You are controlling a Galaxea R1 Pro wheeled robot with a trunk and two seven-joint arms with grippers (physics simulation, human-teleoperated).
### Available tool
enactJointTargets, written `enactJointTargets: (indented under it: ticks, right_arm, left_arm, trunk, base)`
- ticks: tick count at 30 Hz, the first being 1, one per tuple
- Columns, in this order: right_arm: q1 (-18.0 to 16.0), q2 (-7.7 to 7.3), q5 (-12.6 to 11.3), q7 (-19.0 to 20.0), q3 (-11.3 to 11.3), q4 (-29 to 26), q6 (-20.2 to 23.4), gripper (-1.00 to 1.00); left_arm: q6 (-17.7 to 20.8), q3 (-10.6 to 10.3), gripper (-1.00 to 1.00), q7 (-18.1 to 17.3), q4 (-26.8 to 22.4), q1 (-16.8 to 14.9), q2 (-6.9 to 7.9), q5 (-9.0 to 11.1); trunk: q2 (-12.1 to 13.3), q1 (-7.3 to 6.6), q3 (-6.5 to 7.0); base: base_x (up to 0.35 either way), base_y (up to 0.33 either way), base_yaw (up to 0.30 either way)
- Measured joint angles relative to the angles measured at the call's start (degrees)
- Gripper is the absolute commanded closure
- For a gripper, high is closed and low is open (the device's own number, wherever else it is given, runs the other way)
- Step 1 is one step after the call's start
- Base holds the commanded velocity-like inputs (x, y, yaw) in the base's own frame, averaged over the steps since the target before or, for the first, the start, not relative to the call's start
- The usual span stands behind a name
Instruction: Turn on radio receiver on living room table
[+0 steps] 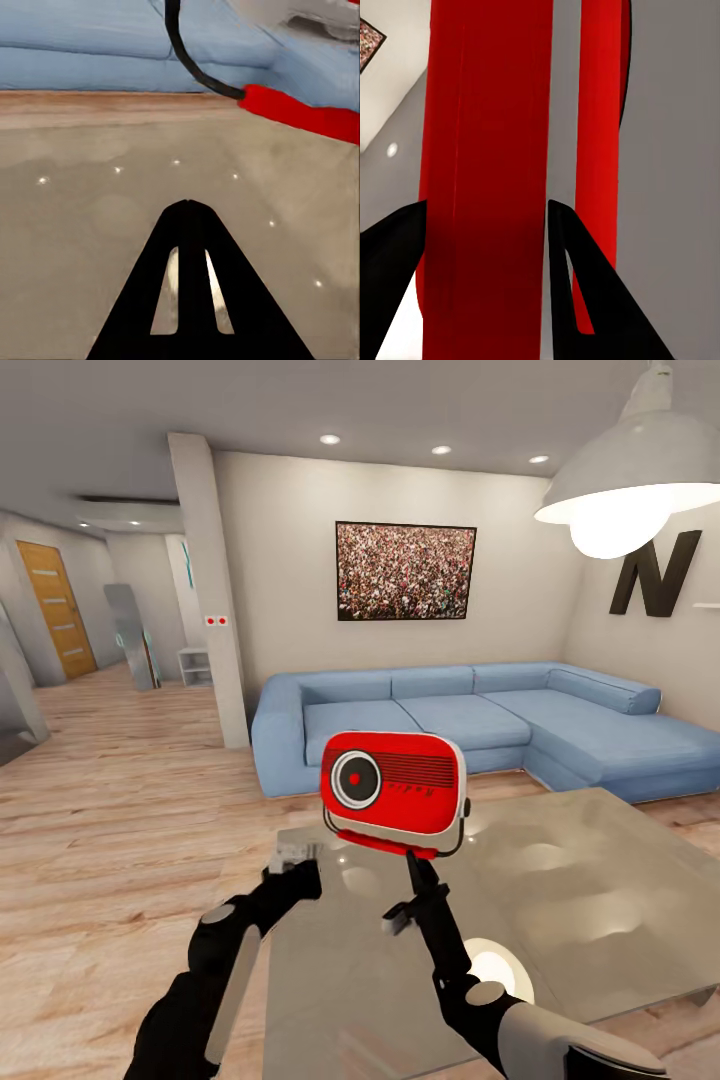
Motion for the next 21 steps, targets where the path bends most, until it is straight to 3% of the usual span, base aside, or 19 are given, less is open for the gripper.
enactJointTargets:
  ticks: [2,8,12,16,18,21]
  right_arm:
    - [0.0,0.0,0.0,0.0,0.3,0.1,0.0,1.0]
    - [0.0,0.0,0.0,0.0,0.1,0.1,0.0,1.0]
    - [0.0,0.0,0.0,0.0,0.2,0.2,0.0,1.0]
    - [0.0,0.0,0.0,0.0,0.2,0.2,0.0,1.0]
    - [0.0,0.0,0.0,0.0,0.2,0.1,0.0,1.0]
    - [0.0,0.0,0.0,0.0,0.1,0.1,0.0,1.0]
  left_arm:
    - [1.6,-0.1,1.0,-0.2,1.4,-2.6,0.0,2.0]
    - [3.4,-0.2,1.0,-0.2,4.0,-6.6,0.0,4.0]
    - [3.6,-0.5,1.0,-0.3,4.1,-7.5,0.0,8.3]
    - [3.7,-5.1,1.0,-0.3,3.9,-8.7,0.0,9.9]
    - [3.8,-6.1,1.0,-0.3,3.8,-9.3,0.0,10.7]
    - [3.8,-6.6,1.0,-0.2,3.7,-10.4,0.0,14.3]
  trunk:
    - [0.0,0.0,0.0]
    - [0.0,0.0,0.0]
    - [0.0,0.0,0.0]
    - [0.0,0.0,0.0]
    - [0.0,0.0,0.0]
    - [0.0,0.0,0.0]
  base:
    - [0.0,0.0,0.0]
    - [0.0,0.0,0.0]
    - [0.0,0.0,0.0]
    - [0.0,0.0,0.0]
    - [0.0,0.0,0.0]
    - [0.0,0.0,0.0]
